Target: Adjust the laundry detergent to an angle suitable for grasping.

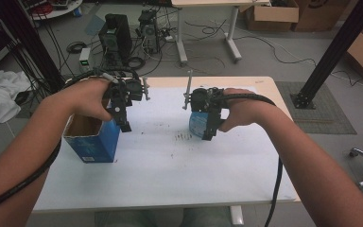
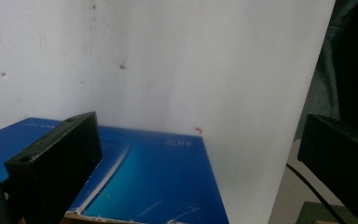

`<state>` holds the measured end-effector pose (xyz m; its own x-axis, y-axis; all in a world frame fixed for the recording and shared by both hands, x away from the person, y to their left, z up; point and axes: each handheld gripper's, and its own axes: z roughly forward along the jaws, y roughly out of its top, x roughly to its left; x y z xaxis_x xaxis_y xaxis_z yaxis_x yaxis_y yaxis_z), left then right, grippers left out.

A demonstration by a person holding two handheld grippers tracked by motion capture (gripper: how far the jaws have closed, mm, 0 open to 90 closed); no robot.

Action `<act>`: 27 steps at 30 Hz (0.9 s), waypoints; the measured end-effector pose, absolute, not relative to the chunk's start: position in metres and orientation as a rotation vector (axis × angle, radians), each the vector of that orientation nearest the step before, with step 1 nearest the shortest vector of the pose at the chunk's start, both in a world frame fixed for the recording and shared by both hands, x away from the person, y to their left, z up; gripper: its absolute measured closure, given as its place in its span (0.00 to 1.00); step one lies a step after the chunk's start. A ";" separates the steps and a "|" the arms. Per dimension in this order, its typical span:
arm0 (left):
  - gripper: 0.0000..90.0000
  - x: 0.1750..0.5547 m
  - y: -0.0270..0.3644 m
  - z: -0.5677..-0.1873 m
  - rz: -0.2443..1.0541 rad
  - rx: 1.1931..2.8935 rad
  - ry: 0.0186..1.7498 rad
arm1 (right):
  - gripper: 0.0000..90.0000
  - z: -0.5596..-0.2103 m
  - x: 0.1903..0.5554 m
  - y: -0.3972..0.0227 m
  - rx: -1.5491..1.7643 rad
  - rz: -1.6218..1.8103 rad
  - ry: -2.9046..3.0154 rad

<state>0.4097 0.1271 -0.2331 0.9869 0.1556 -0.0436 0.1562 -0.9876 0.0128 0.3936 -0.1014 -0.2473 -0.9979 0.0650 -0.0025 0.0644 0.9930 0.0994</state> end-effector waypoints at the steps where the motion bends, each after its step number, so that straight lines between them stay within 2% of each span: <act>1: 0.00 0.410 0.127 -0.233 -0.064 3.116 0.239 | 0.00 -0.248 0.393 -0.101 0.096 0.160 3.131; 27: 0.00 0.399 0.126 -0.228 -0.059 3.099 0.204 | 0.00 -0.251 0.389 -0.098 0.090 0.134 3.123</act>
